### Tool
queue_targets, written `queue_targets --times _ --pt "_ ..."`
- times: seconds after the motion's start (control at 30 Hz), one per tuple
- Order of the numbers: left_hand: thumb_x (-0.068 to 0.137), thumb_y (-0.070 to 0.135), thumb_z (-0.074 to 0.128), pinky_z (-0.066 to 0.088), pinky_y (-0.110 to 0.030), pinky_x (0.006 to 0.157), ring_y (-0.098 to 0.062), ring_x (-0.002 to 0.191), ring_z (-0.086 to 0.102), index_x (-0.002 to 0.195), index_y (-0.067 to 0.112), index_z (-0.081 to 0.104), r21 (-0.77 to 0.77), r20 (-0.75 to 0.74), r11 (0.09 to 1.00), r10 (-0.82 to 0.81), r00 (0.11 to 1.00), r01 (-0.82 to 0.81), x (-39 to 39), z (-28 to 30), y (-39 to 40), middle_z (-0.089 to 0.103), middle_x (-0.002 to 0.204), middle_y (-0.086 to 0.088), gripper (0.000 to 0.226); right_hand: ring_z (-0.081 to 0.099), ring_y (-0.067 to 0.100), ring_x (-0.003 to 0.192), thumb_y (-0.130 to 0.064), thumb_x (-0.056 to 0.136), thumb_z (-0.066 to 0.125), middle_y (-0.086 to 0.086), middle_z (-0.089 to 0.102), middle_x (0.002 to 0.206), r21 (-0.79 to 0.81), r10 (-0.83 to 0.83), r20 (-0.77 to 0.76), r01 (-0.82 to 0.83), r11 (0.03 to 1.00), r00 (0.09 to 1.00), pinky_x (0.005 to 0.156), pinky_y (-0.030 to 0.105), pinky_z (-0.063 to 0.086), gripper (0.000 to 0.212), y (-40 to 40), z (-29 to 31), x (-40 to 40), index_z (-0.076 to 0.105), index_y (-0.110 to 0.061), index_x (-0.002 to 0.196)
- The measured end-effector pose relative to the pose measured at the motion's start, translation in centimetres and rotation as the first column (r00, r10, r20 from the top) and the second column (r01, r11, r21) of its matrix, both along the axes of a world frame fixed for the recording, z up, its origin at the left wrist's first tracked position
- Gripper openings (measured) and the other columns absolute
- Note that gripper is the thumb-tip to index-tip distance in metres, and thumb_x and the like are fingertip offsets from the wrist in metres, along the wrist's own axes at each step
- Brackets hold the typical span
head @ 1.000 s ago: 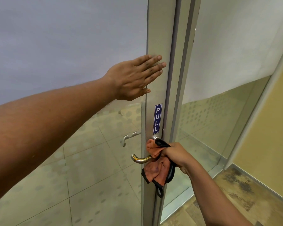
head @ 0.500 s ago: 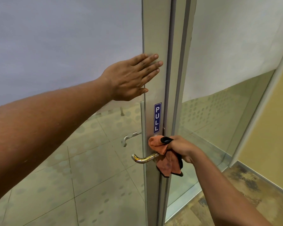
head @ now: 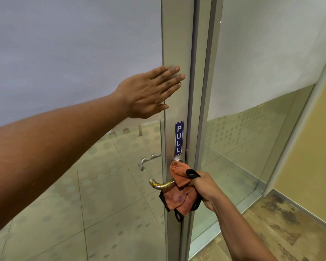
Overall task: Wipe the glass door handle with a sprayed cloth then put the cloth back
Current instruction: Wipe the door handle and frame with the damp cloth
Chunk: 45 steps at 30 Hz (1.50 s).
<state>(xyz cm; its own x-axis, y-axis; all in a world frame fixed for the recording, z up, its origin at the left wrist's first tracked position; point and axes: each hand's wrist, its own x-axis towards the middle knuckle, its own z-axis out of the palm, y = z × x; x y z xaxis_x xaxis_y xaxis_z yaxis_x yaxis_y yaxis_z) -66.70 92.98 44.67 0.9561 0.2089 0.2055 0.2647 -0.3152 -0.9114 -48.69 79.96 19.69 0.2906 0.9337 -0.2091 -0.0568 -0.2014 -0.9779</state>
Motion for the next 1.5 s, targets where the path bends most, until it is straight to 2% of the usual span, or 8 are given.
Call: queue_targets --times 0.37,0.57,0.7,0.8,0.93,1.23,1.37,1.5 --pt "0.101 0.054 -0.008 0.001 -0.046 0.129 -0.032 0.156 -0.018 0.158 0.005 -0.017 0.001 0.003 0.999 0.044 0.999 -0.044 0.1 0.0 -0.4 -0.02 0.167 -0.017 0.076 0.076 0.026 0.086 -0.008 0.09 0.064 0.009 0.079 0.087 0.05 -0.085 0.01 0.085 0.995 0.996 0.08 0.038 0.062 0.018 -0.9 -1.0 -1.9 0.08 -0.015 0.095" --pt "0.101 0.053 -0.006 0.0 -0.046 0.129 -0.032 0.156 -0.018 0.158 0.005 -0.016 0.016 0.005 0.999 0.048 0.999 -0.048 0.1 0.0 -0.5 -0.021 0.166 -0.017 0.075 0.076 0.026 0.086 -0.009 0.09 0.067 0.011 0.079 0.09 0.091 -0.032 -0.082 0.04 0.995 0.996 0.067 0.027 0.058 0.015 -2.4 -0.1 -2.5 0.079 -0.014 0.098" --pt "0.101 0.052 -0.008 0.001 -0.046 0.129 -0.032 0.156 -0.018 0.158 0.005 -0.016 0.002 0.001 0.999 0.051 0.999 -0.051 0.1 0.0 -0.5 -0.02 0.166 -0.017 0.074 0.076 0.026 0.091 -0.021 0.078 0.079 0.013 0.079 0.096 0.149 0.026 -0.151 -0.003 0.989 0.988 0.08 0.033 0.06 0.023 -4.0 0.5 -1.3 0.08 -0.013 0.1" --pt "0.1 0.048 -0.012 0.002 -0.047 0.129 -0.033 0.156 -0.016 0.158 0.004 -0.016 0.0 -0.004 0.999 0.034 0.999 -0.034 0.1 0.0 -0.2 -0.018 0.167 -0.017 0.072 0.074 0.03 0.097 -0.019 0.083 0.076 0.017 0.077 0.103 0.165 -0.003 -0.207 0.038 0.986 0.978 0.09 0.041 0.058 0.023 -4.0 0.3 0.2 0.078 -0.01 0.104" --pt "0.097 0.05 -0.016 0.004 -0.047 0.129 -0.033 0.156 -0.016 0.158 0.005 -0.016 -0.018 -0.003 0.999 0.029 1.0 -0.029 0.1 0.1 -0.3 -0.018 0.167 -0.017 0.076 0.075 0.024 0.085 -0.014 0.088 0.07 0.012 0.078 0.095 0.165 -0.042 -0.097 0.057 0.985 0.994 0.075 0.031 0.059 0.014 -2.9 -0.1 -0.5 0.079 -0.011 0.099" --pt "0.1 0.049 -0.011 0.003 -0.047 0.129 -0.032 0.156 -0.017 0.156 0.006 -0.018 -0.023 0.002 0.999 0.023 1.0 -0.023 0.1 0.0 0.0 -0.02 0.167 -0.016 0.071 0.076 0.024 0.088 -0.008 0.091 0.062 0.003 0.08 0.088 0.112 -0.12 0.099 0.109 0.988 0.988 0.083 0.044 0.061 0.024 -1.8 -2.2 -3.1 0.08 -0.022 0.096" --pt "0.1 0.049 -0.012 0.004 -0.047 0.129 -0.032 0.156 -0.016 0.157 0.006 -0.017 -0.021 0.005 1.0 0.019 1.0 -0.019 0.1 0.0 -0.1 -0.018 0.168 -0.016 0.072 0.073 0.02 0.07 0.0 0.089 0.057 -0.003 0.077 0.074 0.121 -0.106 0.204 0.082 0.989 0.973 0.057 0.031 0.056 0.036 -2.5 -2.3 -4.4 0.08 -0.028 0.088" --pt "0.101 0.049 -0.01 0.005 -0.047 0.129 -0.032 0.156 -0.016 0.157 0.006 -0.017 -0.026 0.006 1.0 0.015 1.0 -0.015 0.1 0.0 0.1 -0.017 0.168 -0.016 0.071 0.073 0.027 0.074 0.0 0.088 0.056 0.004 0.077 0.078 0.131 -0.074 0.216 0.046 0.99 0.974 0.06 0.038 0.057 0.037 -3.1 -2.1 -6.8 0.079 -0.029 0.09"
